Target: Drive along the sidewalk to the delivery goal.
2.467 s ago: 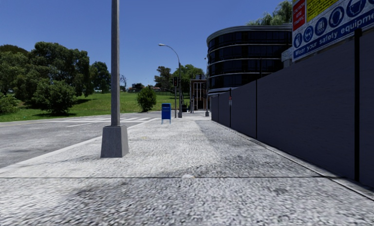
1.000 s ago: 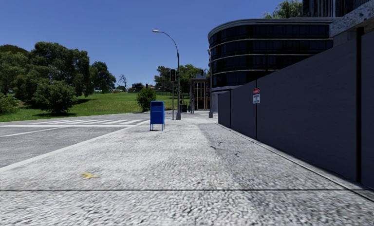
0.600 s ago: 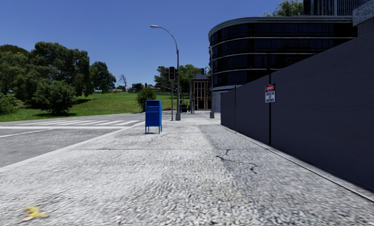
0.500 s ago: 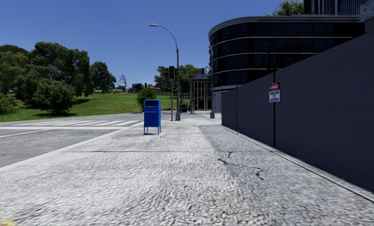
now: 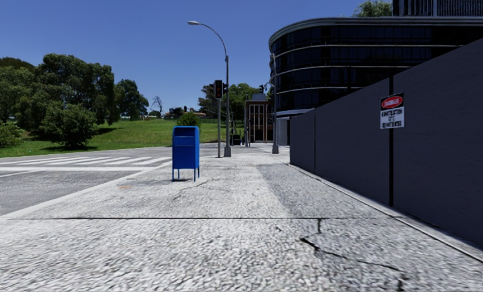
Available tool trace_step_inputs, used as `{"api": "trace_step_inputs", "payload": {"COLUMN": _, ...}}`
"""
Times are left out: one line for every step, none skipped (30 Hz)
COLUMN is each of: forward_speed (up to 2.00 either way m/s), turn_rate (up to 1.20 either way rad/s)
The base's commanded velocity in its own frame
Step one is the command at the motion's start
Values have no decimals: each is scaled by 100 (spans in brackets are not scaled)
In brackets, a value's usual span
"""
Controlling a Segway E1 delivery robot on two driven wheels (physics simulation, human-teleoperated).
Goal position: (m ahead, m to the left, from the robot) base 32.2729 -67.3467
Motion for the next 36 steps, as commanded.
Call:
{"api": "trace_step_inputs", "payload": {"forward_speed": 200, "turn_rate": 0}}
{"api": "trace_step_inputs", "payload": {"forward_speed": 200, "turn_rate": 0}}
{"api": "trace_step_inputs", "payload": {"forward_speed": 200, "turn_rate": 0}}
{"api": "trace_step_inputs", "payload": {"forward_speed": 200, "turn_rate": 0}}
{"api": "trace_step_inputs", "payload": {"forward_speed": 200, "turn_rate": 0}}
{"api": "trace_step_inputs", "payload": {"forward_speed": 200, "turn_rate": 0}}
{"api": "trace_step_inputs", "payload": {"forward_speed": 200, "turn_rate": 0}}
{"api": "trace_step_inputs", "payload": {"forward_speed": 200, "turn_rate": 0}}
{"api": "trace_step_inputs", "payload": {"forward_speed": 200, "turn_rate": 0}}
{"api": "trace_step_inputs", "payload": {"forward_speed": 200, "turn_rate": 0}}
{"api": "trace_step_inputs", "payload": {"forward_speed": 200, "turn_rate": 0}}
{"api": "trace_step_inputs", "payload": {"forward_speed": 200, "turn_rate": 0}}
{"api": "trace_step_inputs", "payload": {"forward_speed": 200, "turn_rate": 0}}
{"api": "trace_step_inputs", "payload": {"forward_speed": 200, "turn_rate": 0}}
{"api": "trace_step_inputs", "payload": {"forward_speed": 200, "turn_rate": 0}}
{"api": "trace_step_inputs", "payload": {"forward_speed": 200, "turn_rate": 0}}
{"api": "trace_step_inputs", "payload": {"forward_speed": 200, "turn_rate": 0}}
{"api": "trace_step_inputs", "payload": {"forward_speed": 200, "turn_rate": 0}}
{"api": "trace_step_inputs", "payload": {"forward_speed": 200, "turn_rate": 0}}
{"api": "trace_step_inputs", "payload": {"forward_speed": 200, "turn_rate": 0}}
{"api": "trace_step_inputs", "payload": {"forward_speed": 200, "turn_rate": 0}}
{"api": "trace_step_inputs", "payload": {"forward_speed": 200, "turn_rate": 0}}
{"api": "trace_step_inputs", "payload": {"forward_speed": 200, "turn_rate": 0}}
{"api": "trace_step_inputs", "payload": {"forward_speed": 200, "turn_rate": 0}}
{"api": "trace_step_inputs", "payload": {"forward_speed": 200, "turn_rate": 0}}
{"api": "trace_step_inputs", "payload": {"forward_speed": 200, "turn_rate": 0}}
{"api": "trace_step_inputs", "payload": {"forward_speed": 200, "turn_rate": 0}}
{"api": "trace_step_inputs", "payload": {"forward_speed": 200, "turn_rate": 0}}
{"api": "trace_step_inputs", "payload": {"forward_speed": 200, "turn_rate": 0}}
{"api": "trace_step_inputs", "payload": {"forward_speed": 200, "turn_rate": 0}}
{"api": "trace_step_inputs", "payload": {"forward_speed": 200, "turn_rate": 0}}
{"api": "trace_step_inputs", "payload": {"forward_speed": 200, "turn_rate": 0}}
{"api": "trace_step_inputs", "payload": {"forward_speed": 200, "turn_rate": 0}}
{"api": "trace_step_inputs", "payload": {"forward_speed": 200, "turn_rate": 0}}
{"api": "trace_step_inputs", "payload": {"forward_speed": 200, "turn_rate": 0}}
{"api": "trace_step_inputs", "payload": {"forward_speed": 200, "turn_rate": 0}}
